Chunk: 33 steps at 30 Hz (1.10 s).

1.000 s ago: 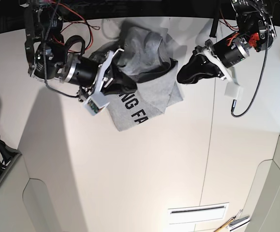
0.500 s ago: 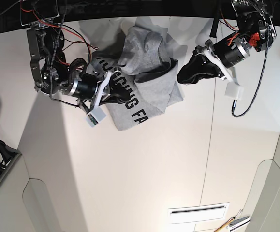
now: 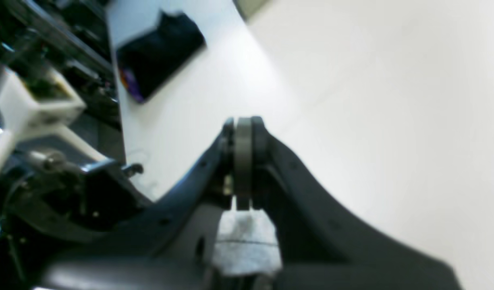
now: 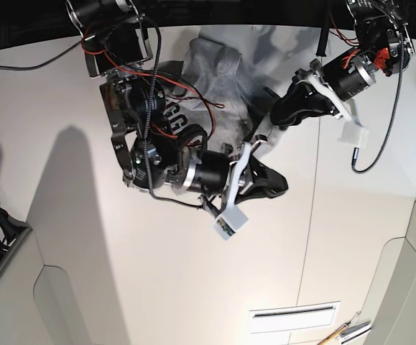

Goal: Fold the T-shirt properly
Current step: 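Hold the bundle with both grippers and rotate it on the table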

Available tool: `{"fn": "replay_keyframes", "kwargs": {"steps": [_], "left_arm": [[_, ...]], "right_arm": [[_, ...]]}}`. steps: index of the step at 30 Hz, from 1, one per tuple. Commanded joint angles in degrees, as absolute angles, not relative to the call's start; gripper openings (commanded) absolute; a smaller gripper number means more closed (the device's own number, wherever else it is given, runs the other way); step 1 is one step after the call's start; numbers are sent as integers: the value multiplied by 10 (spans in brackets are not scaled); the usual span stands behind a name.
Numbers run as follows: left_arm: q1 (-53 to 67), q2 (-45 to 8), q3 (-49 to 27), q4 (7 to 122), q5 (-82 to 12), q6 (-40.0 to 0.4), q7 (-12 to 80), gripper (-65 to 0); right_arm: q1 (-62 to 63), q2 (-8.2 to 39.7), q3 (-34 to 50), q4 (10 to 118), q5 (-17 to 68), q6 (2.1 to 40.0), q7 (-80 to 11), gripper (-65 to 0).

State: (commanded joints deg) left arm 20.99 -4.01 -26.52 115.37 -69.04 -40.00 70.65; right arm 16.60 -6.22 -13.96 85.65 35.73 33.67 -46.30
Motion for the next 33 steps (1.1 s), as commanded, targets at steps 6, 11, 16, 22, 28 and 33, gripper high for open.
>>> {"fn": "replay_keyframes", "kwargs": {"steps": [6,11,16,22,28,33], "left_arm": [[210,-40,-297,1161,-751,-400,724,-530],[210,-40,-265,1161,-811,-400,783,-530],[219,-38,-160,1161,-773,-400,779,-605],[220,-38,-10,1161,-530,-400,627,-607],[235,-39,30,1150,-488,-400,616,-607],[251,-40,30,1117,-483,-400,615,-607]], "right_arm": [[174,-39,-91,857,304,336,-465,-650],[175,19,-31,856,293,336,-453,-650],[175,60,-22,821,265,336,-409,-650],[199,66,-24,705,255,337,-351,-650],[243,51,-27,658,255,338,-341,-650],[253,43,-27,658,254,338,-341,-650]]}}
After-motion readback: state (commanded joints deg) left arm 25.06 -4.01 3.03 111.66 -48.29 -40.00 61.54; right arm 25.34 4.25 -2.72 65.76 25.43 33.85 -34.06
